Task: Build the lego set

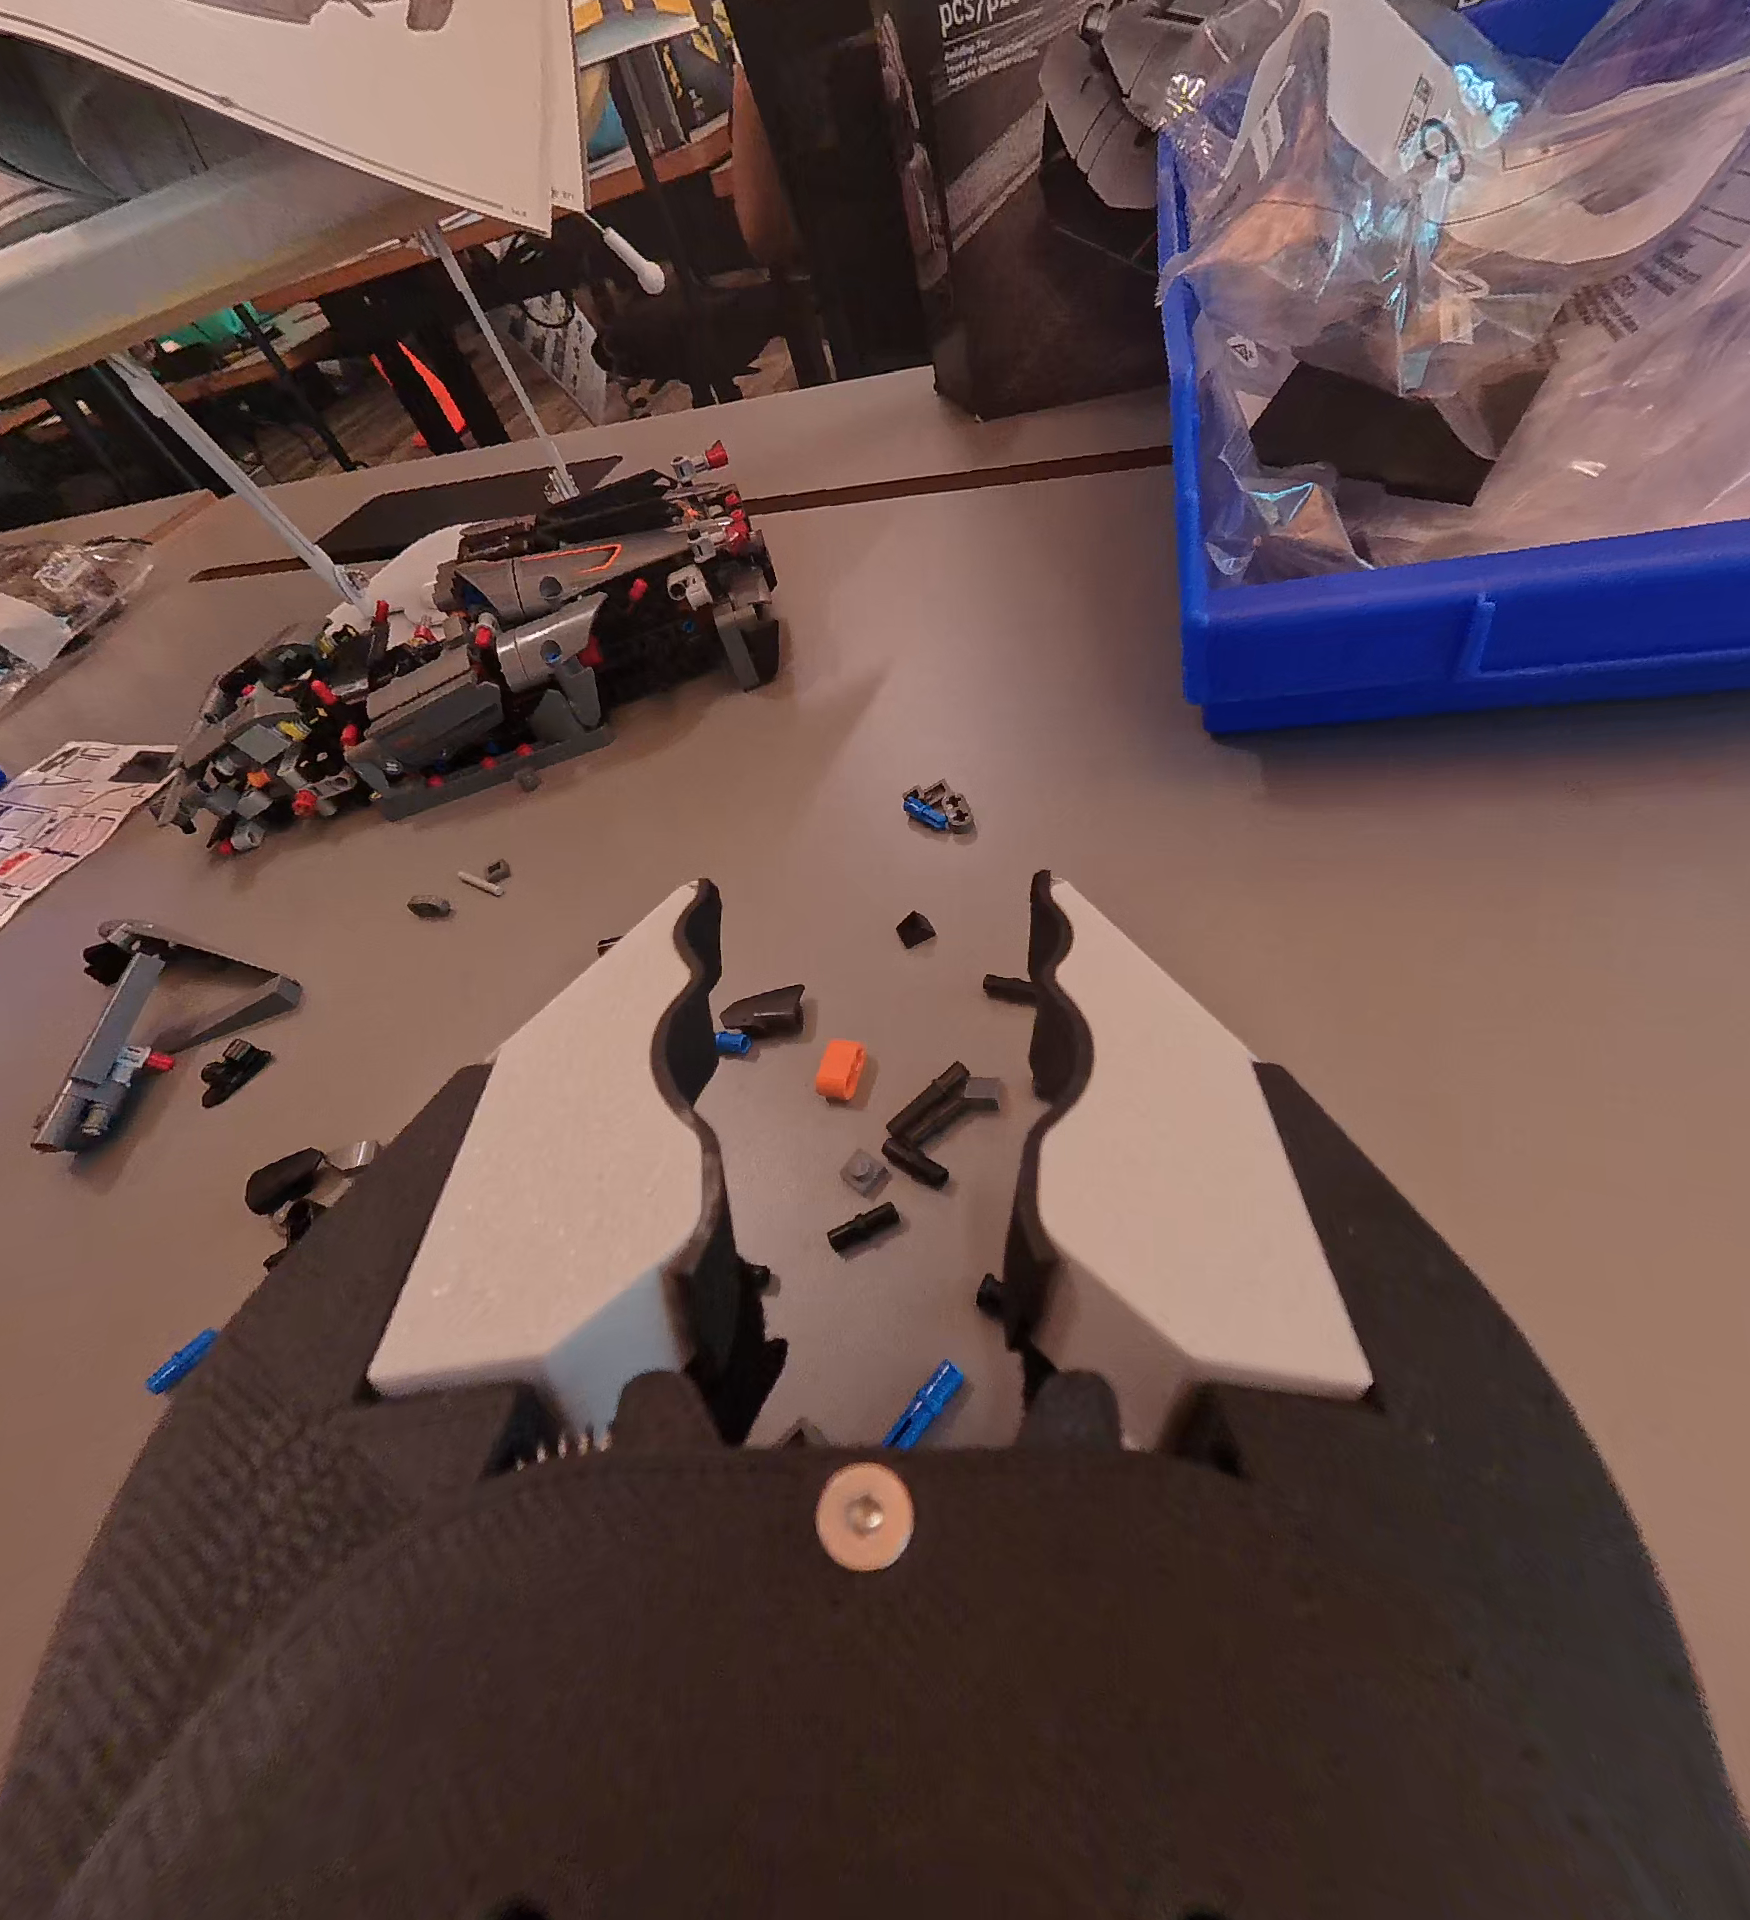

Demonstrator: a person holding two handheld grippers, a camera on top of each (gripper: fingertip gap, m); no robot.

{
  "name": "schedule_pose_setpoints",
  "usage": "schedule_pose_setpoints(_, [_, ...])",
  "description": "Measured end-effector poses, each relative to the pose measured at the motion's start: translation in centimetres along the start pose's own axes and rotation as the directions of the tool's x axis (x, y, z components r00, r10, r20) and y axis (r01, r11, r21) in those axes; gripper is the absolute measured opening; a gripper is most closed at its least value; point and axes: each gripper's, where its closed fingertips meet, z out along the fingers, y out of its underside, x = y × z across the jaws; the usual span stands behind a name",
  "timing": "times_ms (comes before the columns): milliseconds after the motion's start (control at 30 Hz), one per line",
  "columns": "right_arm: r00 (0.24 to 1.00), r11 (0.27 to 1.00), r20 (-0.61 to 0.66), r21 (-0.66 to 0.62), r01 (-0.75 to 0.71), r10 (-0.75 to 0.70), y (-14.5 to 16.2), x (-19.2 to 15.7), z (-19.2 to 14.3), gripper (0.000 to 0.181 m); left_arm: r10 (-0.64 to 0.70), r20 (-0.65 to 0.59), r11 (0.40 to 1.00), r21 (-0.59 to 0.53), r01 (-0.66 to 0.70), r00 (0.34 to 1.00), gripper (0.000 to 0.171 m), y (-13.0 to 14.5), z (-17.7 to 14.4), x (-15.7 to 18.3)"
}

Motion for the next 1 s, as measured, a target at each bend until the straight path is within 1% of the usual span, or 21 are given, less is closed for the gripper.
schedule_pose_setpoints(133, [1.000, 1.000, 0.004, 0.004, 0.006, -0.006, 0.0, -0.1, 0.0, 0.058, -0.126, 0.129, 0.992, 0.030, 0.123, 0.984, 0.049, 0.9, -2.1, -2.4])
schedule_pose_setpoints(167, [1.000, 1.000, 0.007, 0.006, 0.005, -0.005, -0.1, -0.1, -0.1, 0.058, -0.159, 0.161, 0.987, 0.033, 0.156, 0.974, 0.051, 1.3, -2.6, -3.0])
schedule_pose_setpoints(233, [1.000, 1.000, 0.012, 0.012, 0.000, 0.000, -0.1, -0.2, -0.1, 0.058, -0.248, 0.202, 0.969, 0.038, 0.246, 0.947, 0.061, 2.7, -3.3, -3.9])
schedule_pose_setpoints(300, [1.000, 1.000, 0.018, 0.015, 0.003, -0.003, -0.2, -0.3, -0.2, 0.058, -0.357, 0.206, 0.933, 0.036, 0.358, 0.911, 0.064, 4.5, -3.5, -4.1])
schedule_pose_setpoints(367, [1.000, 1.000, 0.023, 0.013, 0.009, -0.009, -0.2, -0.4, -0.1, 0.058, -0.451, 0.146, 0.891, 0.014, 0.454, 0.881, 0.064, 6.3, -2.9, -2.9])
schedule_pose_setpoints(433, [1.000, 1.000, 0.028, 0.011, 0.014, -0.014, -0.1, -0.5, -0.1, 0.058, -0.513, 0.086, 0.858, 0.009, 0.514, 0.854, 0.056, 7.2, -2.2, -1.5])
schedule_pose_setpoints(533, [0.999, 1.000, 0.036, 0.013, 0.012, -0.013, -0.1, -0.6, -0.2, 0.058, -0.571, -0.042, 0.821, 0.004, 0.571, 0.820, 0.037, 7.2, -0.8, 0.8])
schedule_pose_setpoints(567, [0.999, 1.000, 0.040, 0.017, 0.009, -0.010, -0.2, -0.6, -0.2, 0.058, -0.575, -0.076, 0.818, -0.009, 0.576, 0.815, 0.030, 7.1, -0.2, 1.5])
schedule_pose_setpoints(600, [0.999, 1.000, 0.043, 0.022, 0.005, -0.006, -0.3, -0.6, -0.3, 0.058, -0.575, -0.084, 0.817, -0.018, 0.576, 0.814, 0.021, 7.1, 0.3, 1.9])
schedule_pose_setpoints(633, [0.999, 1.000, 0.045, 0.027, 0.000, -0.002, -0.3, -0.6, -0.3, 0.058, -0.578, -0.049, 0.816, -0.016, 0.578, 0.814, 0.014, 7.4, 0.6, 1.7])
schedule_pose_setpoints(667, [0.999, 0.999, 0.048, 0.032, -0.003, 0.002, -0.4, -0.6, -0.4, 0.058, -0.576, -0.013, 0.818, -0.014, 0.576, 0.818, 0.004, 7.6, 0.7, 1.5])
schedule_pose_setpoints(800, [0.999, 0.999, 0.051, 0.036, -0.006, 0.004, -0.5, -0.6, -0.4, 0.058, -0.571, 0.013, 0.821, 0.030, 0.571, 0.821, 0.003, 6.7, 0.6, 2.1])
schedule_pose_setpoints(1000, [0.999, 0.999, 0.050, 0.037, -0.011, 0.009, -0.5, -0.5, -0.4, 0.058, -0.594, -0.031, 0.797, 0.115, 0.593, 0.804, 0.002, 5.4, -0.5, 3.6])
